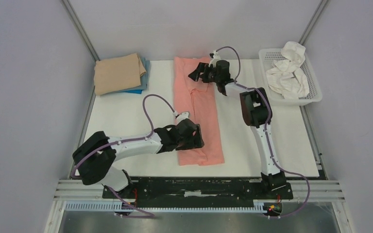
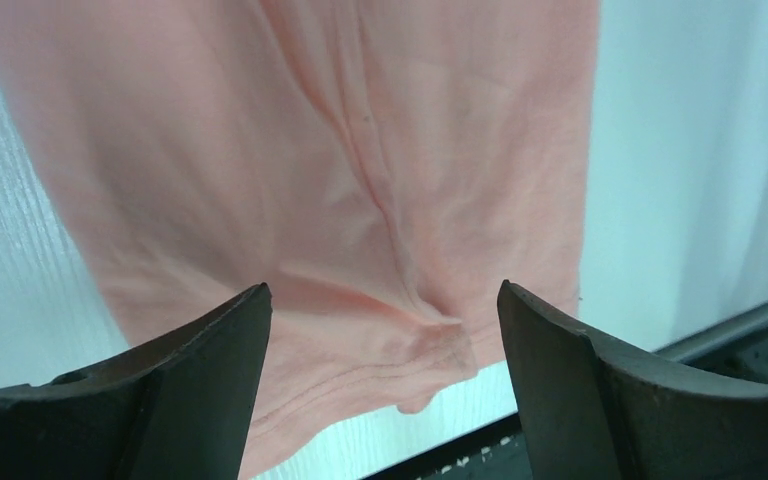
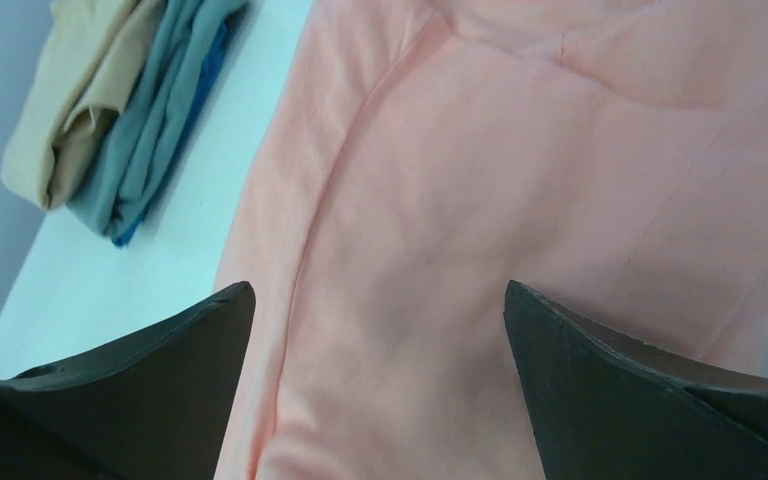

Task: Fold and stack the t-shirts
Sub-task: Rotate the tshirt 90 degrees, then grab the bottom of the folded rectangular tshirt with both arms

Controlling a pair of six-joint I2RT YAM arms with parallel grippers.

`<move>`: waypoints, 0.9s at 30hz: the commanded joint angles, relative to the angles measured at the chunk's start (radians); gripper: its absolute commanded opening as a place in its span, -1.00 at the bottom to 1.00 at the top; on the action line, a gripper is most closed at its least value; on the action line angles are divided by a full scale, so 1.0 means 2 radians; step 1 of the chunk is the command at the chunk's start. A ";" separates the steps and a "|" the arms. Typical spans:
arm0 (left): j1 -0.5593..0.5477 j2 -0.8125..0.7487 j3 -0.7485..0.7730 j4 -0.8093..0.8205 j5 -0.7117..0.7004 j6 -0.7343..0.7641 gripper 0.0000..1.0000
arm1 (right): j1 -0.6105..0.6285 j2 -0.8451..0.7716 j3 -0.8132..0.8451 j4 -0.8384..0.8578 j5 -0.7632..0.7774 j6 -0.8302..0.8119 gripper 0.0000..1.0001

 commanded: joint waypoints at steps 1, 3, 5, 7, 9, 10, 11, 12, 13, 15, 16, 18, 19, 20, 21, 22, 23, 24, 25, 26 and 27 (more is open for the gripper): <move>-0.010 -0.060 0.011 -0.013 0.036 0.084 0.78 | 0.002 -0.155 -0.098 -0.042 -0.005 -0.088 0.96; -0.012 -0.074 0.008 -0.034 0.038 0.091 0.78 | 0.002 -0.209 -0.134 -0.064 -0.017 -0.107 0.96; -0.012 -0.087 0.009 -0.079 0.027 0.088 0.78 | 0.002 -0.257 -0.186 -0.090 -0.035 -0.123 0.96; -0.013 -0.106 -0.001 -0.114 0.009 0.082 0.78 | 0.003 -0.319 -0.270 -0.079 -0.024 -0.129 0.96; -0.015 -0.140 -0.026 -0.122 -0.004 0.073 0.78 | 0.006 -0.372 -0.351 -0.079 -0.004 -0.134 0.96; -0.015 -0.154 -0.041 -0.122 -0.008 0.068 0.78 | 0.009 -0.399 -0.377 -0.085 0.002 -0.137 0.96; -0.014 -0.173 -0.055 -0.121 -0.009 0.063 0.78 | 0.012 -0.422 -0.411 -0.086 0.007 -0.138 0.96; -0.015 -0.187 -0.070 -0.118 -0.007 0.060 0.78 | 0.017 -0.450 -0.443 -0.083 0.019 -0.137 0.96; -0.014 -0.202 -0.085 -0.113 -0.005 0.057 0.78 | 0.022 -0.482 -0.482 -0.074 0.033 -0.133 0.96; -0.014 -0.220 -0.111 -0.097 0.000 0.050 0.78 | 0.034 -0.542 -0.560 -0.048 0.059 -0.120 0.96; -0.015 -0.225 -0.121 -0.086 0.006 0.048 0.78 | 0.039 -0.567 -0.600 -0.040 0.070 -0.110 0.96; -0.014 -0.224 -0.134 -0.073 0.017 0.043 0.78 | 0.046 -0.622 -0.669 -0.025 0.086 -0.089 0.96; -0.014 -0.219 -0.135 -0.071 0.023 0.043 0.78 | 0.047 -0.644 -0.706 -0.016 0.083 -0.078 0.96; -0.015 -0.213 -0.137 -0.067 0.029 0.043 0.78 | 0.048 -0.669 -0.734 -0.012 0.081 -0.069 0.96; -0.015 -0.207 -0.140 -0.061 0.032 0.043 0.78 | 0.048 -0.694 -0.764 -0.011 0.079 -0.060 0.96; -0.015 -0.201 -0.143 -0.055 0.033 0.042 0.78 | 0.050 -0.714 -0.788 -0.008 0.073 -0.053 0.96; -0.014 -0.194 -0.146 -0.050 0.033 0.041 0.76 | 0.051 -0.734 -0.811 -0.006 0.065 -0.052 0.96; -0.014 -0.187 -0.147 -0.045 0.034 0.040 0.71 | 0.054 -0.757 -0.830 -0.007 0.058 -0.050 0.96; -0.015 -0.182 -0.149 -0.041 0.034 0.039 0.67 | 0.056 -0.775 -0.844 -0.009 0.052 -0.045 0.96; -0.014 -0.177 -0.150 -0.037 0.036 0.037 0.63 | 0.057 -0.789 -0.859 -0.011 0.049 -0.038 0.96; -0.014 -0.174 -0.153 -0.031 0.037 0.037 0.60 | 0.060 -0.803 -0.873 -0.008 0.048 -0.027 0.96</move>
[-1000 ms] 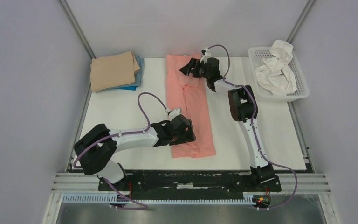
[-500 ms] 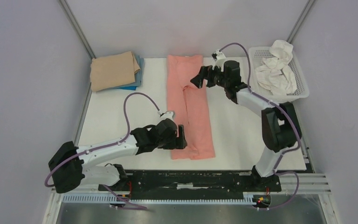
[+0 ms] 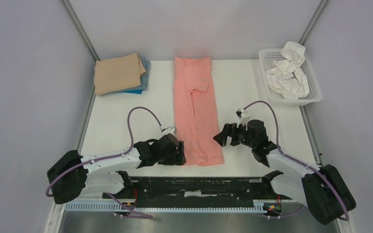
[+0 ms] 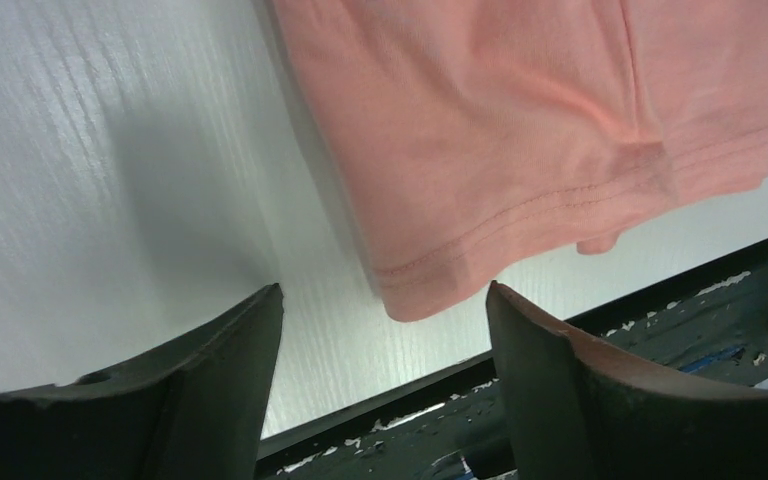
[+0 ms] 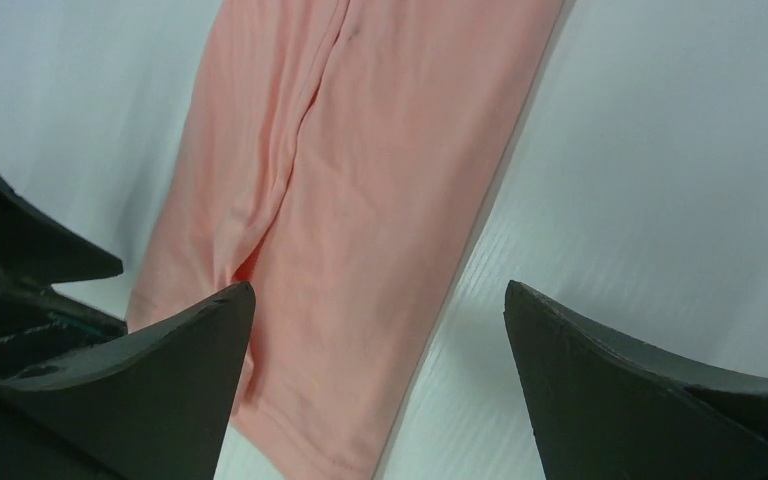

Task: Fold and stack the t-shirts
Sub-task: Grab the bottom of the folded rectangular tshirt with both arms

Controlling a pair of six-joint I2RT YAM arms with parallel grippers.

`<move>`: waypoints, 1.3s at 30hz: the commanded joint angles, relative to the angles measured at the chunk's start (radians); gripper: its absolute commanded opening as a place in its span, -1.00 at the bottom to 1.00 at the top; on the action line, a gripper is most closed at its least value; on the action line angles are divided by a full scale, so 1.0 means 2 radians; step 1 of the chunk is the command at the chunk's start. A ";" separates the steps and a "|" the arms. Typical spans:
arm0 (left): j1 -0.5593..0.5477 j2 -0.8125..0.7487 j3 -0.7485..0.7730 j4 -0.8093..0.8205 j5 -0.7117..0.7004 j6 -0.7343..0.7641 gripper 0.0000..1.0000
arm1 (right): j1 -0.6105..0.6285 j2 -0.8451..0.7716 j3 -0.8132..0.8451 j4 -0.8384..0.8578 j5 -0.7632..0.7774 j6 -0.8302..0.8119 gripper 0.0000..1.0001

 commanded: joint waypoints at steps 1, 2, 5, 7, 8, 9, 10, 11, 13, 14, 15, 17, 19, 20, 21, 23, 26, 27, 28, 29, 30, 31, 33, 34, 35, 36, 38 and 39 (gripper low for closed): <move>-0.002 0.017 -0.008 0.048 0.008 -0.015 0.50 | 0.010 -0.064 -0.051 0.038 -0.015 0.044 0.96; -0.002 0.020 -0.008 0.051 0.009 -0.013 0.42 | 0.011 -0.074 -0.058 0.035 -0.020 0.048 0.96; -0.002 0.029 -0.007 0.057 0.031 -0.009 0.26 | 0.013 -0.099 -0.073 0.015 -0.015 0.057 0.96; -0.002 0.031 -0.012 0.064 0.041 -0.009 0.24 | 0.014 -0.109 -0.084 0.011 -0.013 0.062 0.96; -0.003 0.032 -0.015 0.065 0.045 -0.009 0.22 | 0.015 -0.113 -0.087 0.006 -0.011 0.063 0.96; -0.003 0.032 -0.018 0.064 0.047 -0.011 0.18 | 0.016 -0.116 -0.089 0.002 -0.009 0.065 0.96; -0.004 0.032 -0.021 0.066 0.053 -0.014 0.08 | 0.018 -0.118 -0.090 -0.002 -0.009 0.066 0.96; -0.006 0.031 -0.025 0.072 0.061 -0.015 0.02 | 0.022 -0.120 -0.091 -0.006 -0.012 0.066 0.96; -0.008 0.031 -0.033 0.077 0.063 -0.013 -0.11 | 0.033 -0.120 -0.090 -0.021 -0.016 0.064 0.96; -0.008 0.033 -0.036 0.074 0.063 -0.012 -0.15 | 0.040 -0.120 -0.087 -0.036 -0.016 0.059 0.96; -0.008 0.035 -0.038 0.070 0.060 -0.011 -0.22 | 0.046 -0.120 -0.084 -0.053 -0.014 0.054 0.96; -0.008 0.043 -0.037 0.066 0.049 -0.010 -0.42 | 0.061 -0.124 -0.081 -0.087 -0.001 0.044 0.96; -0.008 0.049 -0.030 0.057 0.040 -0.010 -0.79 | 0.073 -0.131 -0.081 -0.118 0.005 0.038 0.96; -0.008 0.051 -0.027 0.054 0.037 -0.009 -0.94 | 0.078 -0.135 -0.081 -0.133 0.006 0.036 0.96; -0.008 0.051 -0.026 0.052 0.032 -0.009 -0.95 | 0.084 -0.141 -0.081 -0.146 0.008 0.035 0.92; -0.007 0.050 -0.025 0.049 0.025 -0.007 -0.96 | 0.096 -0.146 -0.078 -0.166 0.017 0.029 0.83; -0.007 0.040 -0.028 0.048 0.017 -0.006 -0.95 | 0.110 -0.145 -0.071 -0.199 0.017 0.029 0.70; -0.007 0.036 -0.031 0.049 0.016 -0.005 -0.95 | 0.114 -0.145 -0.072 -0.199 0.016 0.028 0.66; -0.007 0.031 -0.034 0.053 0.016 -0.004 -0.95 | 0.119 -0.143 -0.073 -0.199 0.018 0.027 0.60; -0.007 0.026 -0.038 0.057 0.015 -0.004 -0.95 | 0.122 -0.138 -0.074 -0.199 0.019 0.028 0.53; -0.008 0.022 -0.041 0.062 0.015 -0.004 -0.96 | 0.126 -0.130 -0.072 -0.200 0.016 0.027 0.47; -0.007 0.020 -0.045 0.067 0.016 -0.004 -0.95 | 0.131 -0.120 -0.072 -0.200 0.015 0.027 0.44; -0.007 0.021 -0.050 0.073 0.018 -0.004 -0.96 | 0.138 -0.104 -0.077 -0.187 0.019 0.029 0.32; -0.008 0.026 -0.053 0.079 0.023 -0.004 -0.96 | 0.139 -0.098 -0.079 -0.176 0.023 0.032 0.21; -0.008 0.030 -0.056 0.083 0.026 -0.005 -0.96 | 0.142 -0.095 -0.084 -0.165 0.023 0.033 0.03; -0.007 0.033 -0.058 0.083 0.030 -0.006 -0.95 | 0.144 -0.092 -0.086 -0.158 0.020 0.035 -0.13; -0.008 0.030 -0.066 0.084 0.034 -0.012 -0.95 | 0.148 -0.095 -0.089 -0.148 0.015 0.038 -0.43; -0.007 0.025 -0.072 0.086 0.035 -0.015 -0.95 | 0.149 -0.101 -0.091 -0.149 0.013 0.037 -0.54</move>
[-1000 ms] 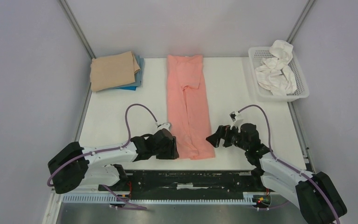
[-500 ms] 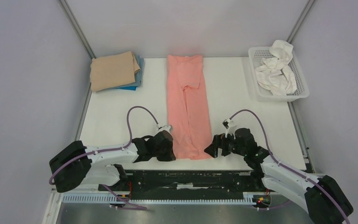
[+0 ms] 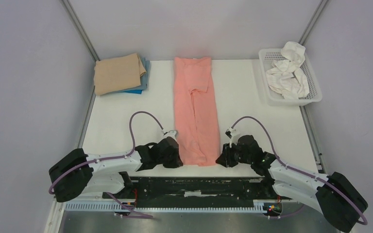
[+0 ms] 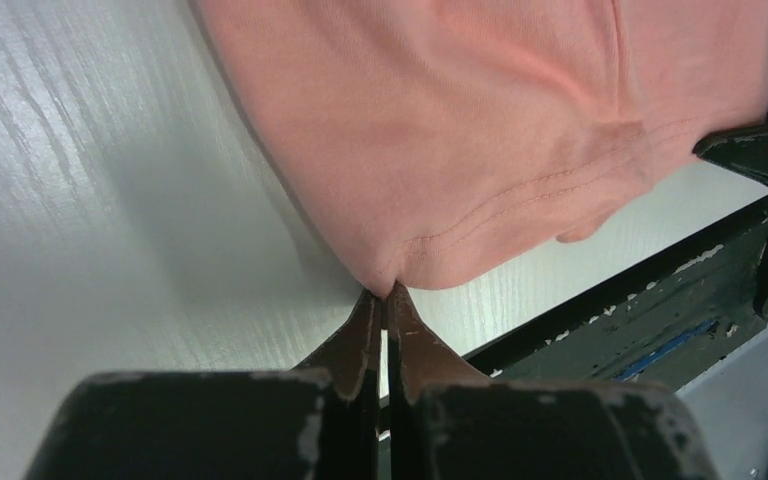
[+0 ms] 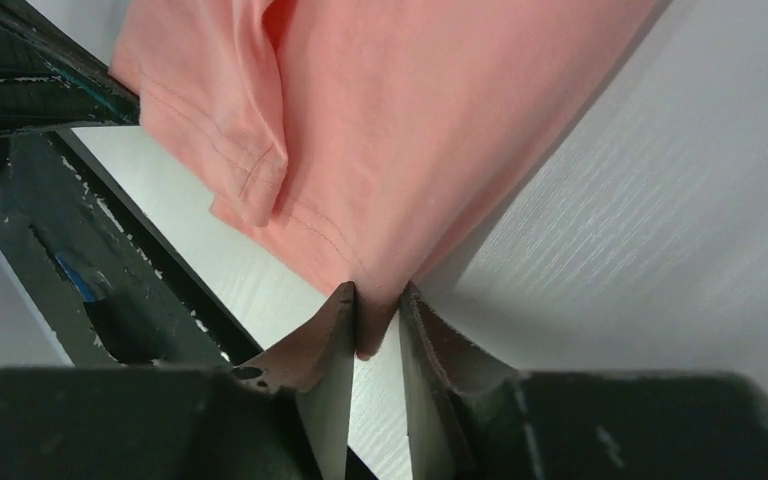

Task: Fold and stack the t-shirts
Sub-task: Grab the bottom of the folded rectangular tshirt with both arms

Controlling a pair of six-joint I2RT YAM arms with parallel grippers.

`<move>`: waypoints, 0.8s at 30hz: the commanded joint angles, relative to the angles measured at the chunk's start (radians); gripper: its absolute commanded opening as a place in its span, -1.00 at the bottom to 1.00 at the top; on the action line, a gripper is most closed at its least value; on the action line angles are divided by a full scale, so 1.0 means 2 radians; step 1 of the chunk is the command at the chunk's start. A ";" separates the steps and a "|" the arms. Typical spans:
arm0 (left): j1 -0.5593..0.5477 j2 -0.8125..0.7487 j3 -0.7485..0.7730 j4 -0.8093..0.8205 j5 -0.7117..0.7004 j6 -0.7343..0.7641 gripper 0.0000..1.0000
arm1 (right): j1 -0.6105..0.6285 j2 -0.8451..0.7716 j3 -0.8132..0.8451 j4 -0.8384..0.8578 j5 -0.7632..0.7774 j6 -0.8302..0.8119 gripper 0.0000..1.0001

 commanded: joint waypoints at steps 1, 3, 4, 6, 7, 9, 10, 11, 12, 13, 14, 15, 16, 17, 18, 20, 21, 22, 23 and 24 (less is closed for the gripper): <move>-0.002 -0.005 -0.034 -0.004 -0.005 -0.006 -0.95 | 0.011 -0.004 -0.022 -0.031 -0.001 0.003 -0.61; -0.003 -0.021 -0.048 -0.003 -0.001 -0.008 -0.96 | 0.014 -0.017 -0.027 -0.038 -0.008 0.001 -0.73; -0.003 -0.030 -0.054 -0.003 0.004 -0.010 -0.95 | 0.017 -0.023 -0.031 -0.039 -0.011 0.001 -0.80; -0.008 -0.049 -0.073 -0.001 0.014 -0.017 -0.96 | 0.023 -0.041 -0.047 -0.039 -0.017 0.004 -0.97; -0.012 -0.059 -0.084 0.003 0.019 -0.022 -0.95 | 0.028 -0.054 -0.056 -0.030 -0.017 0.010 -1.00; -0.018 -0.078 -0.105 0.010 0.022 -0.032 -0.95 | 0.038 -0.078 -0.075 -0.012 -0.028 0.023 -1.00; -0.020 -0.087 -0.113 0.013 0.022 -0.036 -0.96 | 0.045 -0.088 -0.075 -0.007 -0.030 0.029 -1.00; -0.023 -0.094 -0.118 0.014 0.038 -0.039 -0.95 | 0.053 -0.100 -0.089 -0.007 -0.029 0.032 -1.00; -0.027 -0.103 -0.122 0.015 0.040 -0.042 -0.95 | 0.060 -0.112 -0.092 -0.007 -0.028 0.034 -1.00; -0.029 -0.110 -0.124 0.016 0.044 -0.043 -0.95 | 0.067 -0.121 -0.093 -0.006 -0.024 0.036 -1.00; -0.030 -0.117 -0.126 0.019 0.045 -0.044 -0.95 | 0.072 -0.128 -0.092 -0.006 -0.021 0.037 -1.00; -0.030 -0.124 -0.125 0.022 0.044 -0.045 -0.95 | 0.076 -0.131 -0.089 -0.005 -0.017 0.037 -1.00; -0.030 -0.130 -0.121 0.023 0.038 -0.045 -0.95 | 0.077 -0.134 -0.084 -0.007 -0.010 0.036 -1.00; -0.030 -0.137 -0.116 0.024 0.033 -0.044 -0.95 | 0.077 -0.136 -0.082 -0.010 -0.003 0.035 -1.00; -0.031 -0.141 -0.109 0.025 0.027 -0.042 -0.95 | 0.077 -0.138 -0.061 -0.010 0.006 0.033 -1.00; -0.030 -0.152 -0.089 0.021 -0.003 -0.042 -0.95 | 0.077 -0.141 -0.042 -0.008 0.033 0.027 -1.00; -0.030 -0.157 -0.081 0.022 -0.019 -0.043 -0.95 | 0.077 -0.141 -0.034 -0.002 0.045 0.023 -1.00; -0.029 -0.159 -0.073 0.026 -0.037 -0.042 -0.96 | 0.077 -0.140 -0.028 0.009 0.058 0.022 -1.00; -0.029 -0.159 -0.067 0.029 -0.055 -0.035 -0.96 | 0.077 -0.137 -0.022 0.020 0.069 0.023 -1.00; -0.027 -0.154 -0.056 0.029 -0.069 -0.029 -0.96 | 0.077 -0.133 -0.015 0.030 0.078 0.022 -1.00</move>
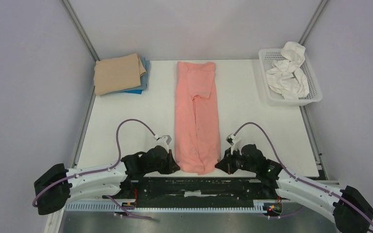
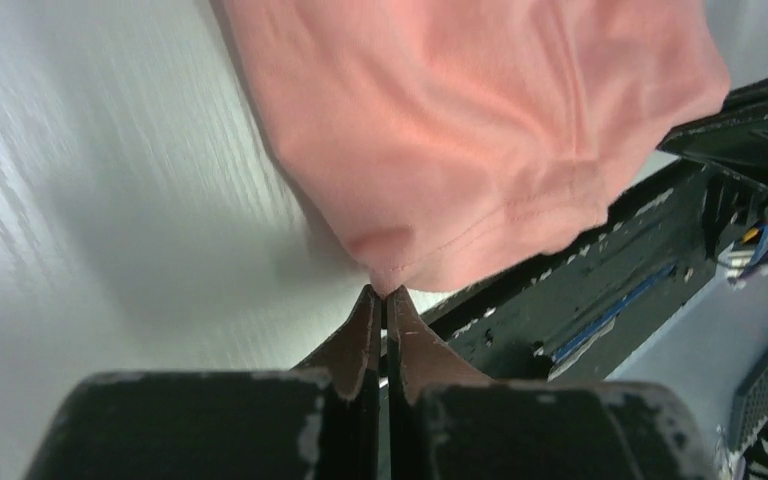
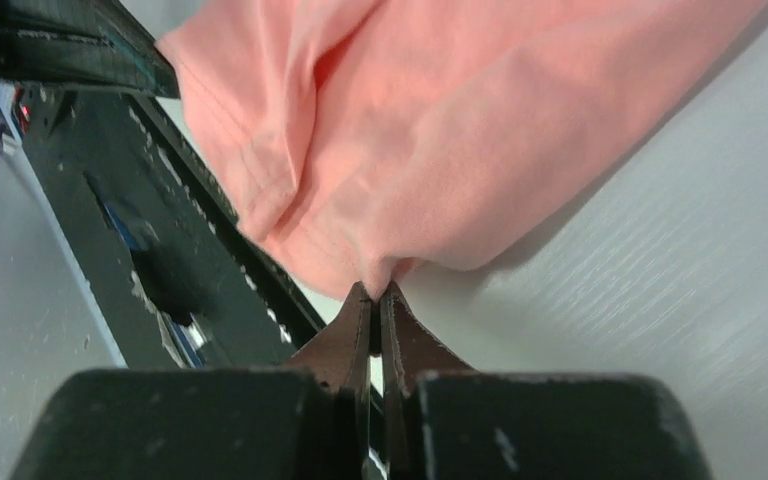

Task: Fold and stack the t-shirts
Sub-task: Grab the bottom of the folded rectangular tshirt with both arms, then fold the folded rectangular tshirt in 1/3 of the way

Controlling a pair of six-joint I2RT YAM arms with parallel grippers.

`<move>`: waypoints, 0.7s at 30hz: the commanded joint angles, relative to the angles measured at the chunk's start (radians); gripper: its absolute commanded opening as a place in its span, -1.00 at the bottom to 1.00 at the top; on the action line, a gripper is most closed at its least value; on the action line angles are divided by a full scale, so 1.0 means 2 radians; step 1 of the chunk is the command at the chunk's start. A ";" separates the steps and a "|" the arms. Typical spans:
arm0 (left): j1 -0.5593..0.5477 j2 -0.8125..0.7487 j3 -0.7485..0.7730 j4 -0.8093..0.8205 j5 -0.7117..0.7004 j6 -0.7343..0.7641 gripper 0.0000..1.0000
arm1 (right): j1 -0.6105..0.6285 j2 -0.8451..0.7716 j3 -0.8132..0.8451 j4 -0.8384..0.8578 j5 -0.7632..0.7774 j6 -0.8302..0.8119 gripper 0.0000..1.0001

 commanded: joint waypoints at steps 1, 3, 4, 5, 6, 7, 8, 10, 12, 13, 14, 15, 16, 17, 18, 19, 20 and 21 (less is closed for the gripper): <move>0.004 0.003 0.057 0.001 -0.087 0.014 -0.95 | 0.002 0.004 0.051 0.053 0.068 -0.006 -1.00; 0.012 0.021 0.087 -0.004 -0.098 0.029 -0.95 | 0.002 0.013 0.062 0.075 0.095 -0.006 -1.00; 0.016 0.032 0.100 -0.002 -0.100 0.037 -0.95 | 0.002 0.020 0.070 0.083 0.112 -0.007 -1.00; 0.024 0.044 0.118 -0.001 -0.102 0.047 -0.95 | 0.002 0.029 0.081 0.085 0.124 -0.009 -1.00; 0.034 0.056 0.134 0.003 -0.103 0.054 -0.96 | 0.002 0.039 0.093 0.089 0.144 -0.013 -1.00; 0.050 0.068 0.144 0.013 -0.100 0.063 -0.96 | 0.002 0.054 0.103 0.093 0.158 -0.020 -1.00; 0.065 0.082 0.155 0.024 -0.096 0.070 -0.95 | 0.001 0.068 0.117 0.093 0.175 -0.034 -1.00; 0.113 0.107 0.171 0.039 -0.072 0.080 -0.95 | 0.000 0.106 0.147 0.091 0.218 -0.055 -1.00; 0.151 0.130 0.190 0.048 -0.054 0.086 -0.96 | -0.010 0.142 0.177 0.088 0.247 -0.064 -1.00; 0.166 0.142 0.199 0.054 -0.043 0.093 -0.95 | -0.019 0.158 0.192 0.092 0.250 -0.068 -1.00; 0.181 0.151 0.209 0.059 -0.038 0.099 -0.95 | -0.028 0.177 0.204 0.097 0.248 -0.070 -1.00; 0.191 0.164 0.222 0.059 -0.035 0.107 -0.95 | -0.038 0.193 0.218 0.105 0.242 -0.071 -1.00; 0.204 0.178 0.235 0.059 -0.030 0.114 -0.95 | -0.046 0.211 0.228 0.115 0.231 -0.074 -1.00; 0.217 0.193 0.252 0.059 -0.018 0.122 -0.96 | -0.056 0.231 0.243 0.122 0.221 -0.077 -1.00; 0.228 0.210 0.267 0.059 -0.007 0.130 -0.95 | -0.062 0.245 0.255 0.126 0.214 -0.081 -1.00; 0.239 0.225 0.285 0.058 -0.001 0.136 -0.95 | -0.069 0.263 0.270 0.129 0.211 -0.084 -1.00; 0.245 0.242 0.302 0.056 0.005 0.146 -0.95 | -0.076 0.276 0.281 0.133 0.209 -0.088 -1.00; 0.251 0.255 0.314 0.054 0.007 0.154 -0.95 | -0.083 0.291 0.290 0.137 0.204 -0.090 -1.00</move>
